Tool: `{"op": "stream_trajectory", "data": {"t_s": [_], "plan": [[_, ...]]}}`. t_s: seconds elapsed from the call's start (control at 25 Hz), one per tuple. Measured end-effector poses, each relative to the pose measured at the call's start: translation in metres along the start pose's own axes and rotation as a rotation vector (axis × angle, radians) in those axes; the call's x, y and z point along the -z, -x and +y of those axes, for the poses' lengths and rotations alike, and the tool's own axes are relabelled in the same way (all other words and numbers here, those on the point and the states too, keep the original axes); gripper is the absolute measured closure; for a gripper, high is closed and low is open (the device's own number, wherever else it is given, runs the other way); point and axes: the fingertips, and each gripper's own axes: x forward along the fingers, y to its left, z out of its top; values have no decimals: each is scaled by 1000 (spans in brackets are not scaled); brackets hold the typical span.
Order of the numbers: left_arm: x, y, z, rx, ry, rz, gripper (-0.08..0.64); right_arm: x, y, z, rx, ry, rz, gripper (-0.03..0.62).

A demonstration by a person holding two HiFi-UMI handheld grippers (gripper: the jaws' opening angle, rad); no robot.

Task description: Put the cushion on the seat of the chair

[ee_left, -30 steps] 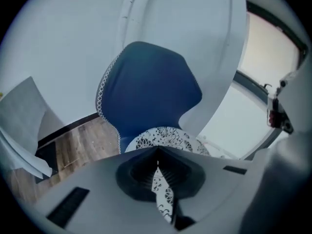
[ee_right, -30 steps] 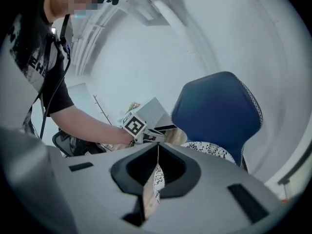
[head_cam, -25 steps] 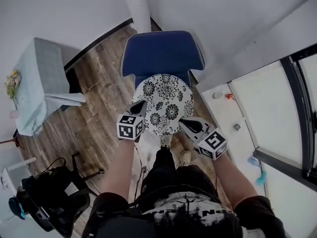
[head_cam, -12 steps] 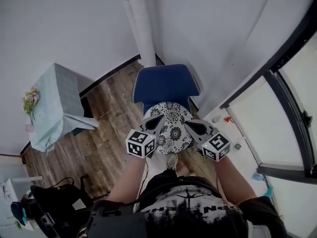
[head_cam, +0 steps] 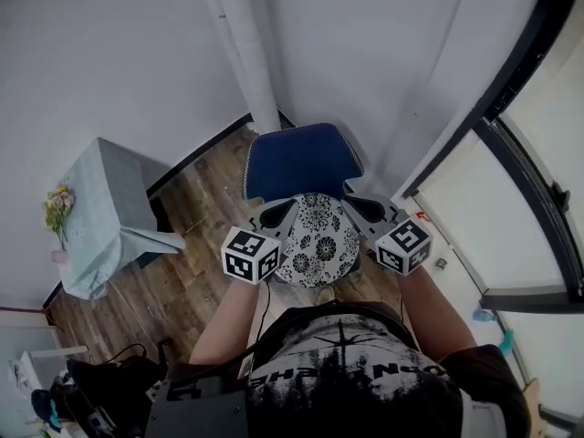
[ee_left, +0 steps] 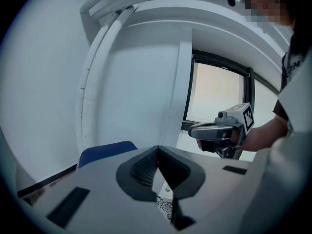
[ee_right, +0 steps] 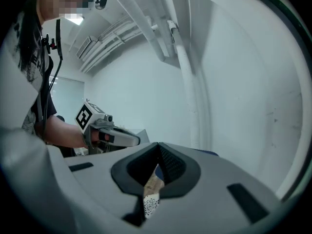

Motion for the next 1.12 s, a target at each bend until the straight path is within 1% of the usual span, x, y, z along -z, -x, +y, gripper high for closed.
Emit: {"op": "stream_trajectory", "data": {"t_s": [0.12, 0.28, 0.4, 0.52, 0.88, 1.12], "plan": [[-7, -2, -4, 8, -34, -3, 546, -6, 1, -1, 7, 7, -6, 574], [-13, -6, -1, 23, -31, -7, 546, -17, -2, -1, 19, 21, -19, 574], [-20, -8, 0, 34, -44, -23, 546, -20, -6, 0, 17, 30, -19, 574], [-20, -10, 1, 47, -56, -23, 546, -23, -8, 3, 3, -8, -37, 574], [-14, -12, 6, 65, -52, -14, 546, -12, -17, 2, 18, 11, -2, 574], [-12, -13, 7, 69, -55, -8, 545, -3, -25, 3, 9, 19, 27, 574]]}}
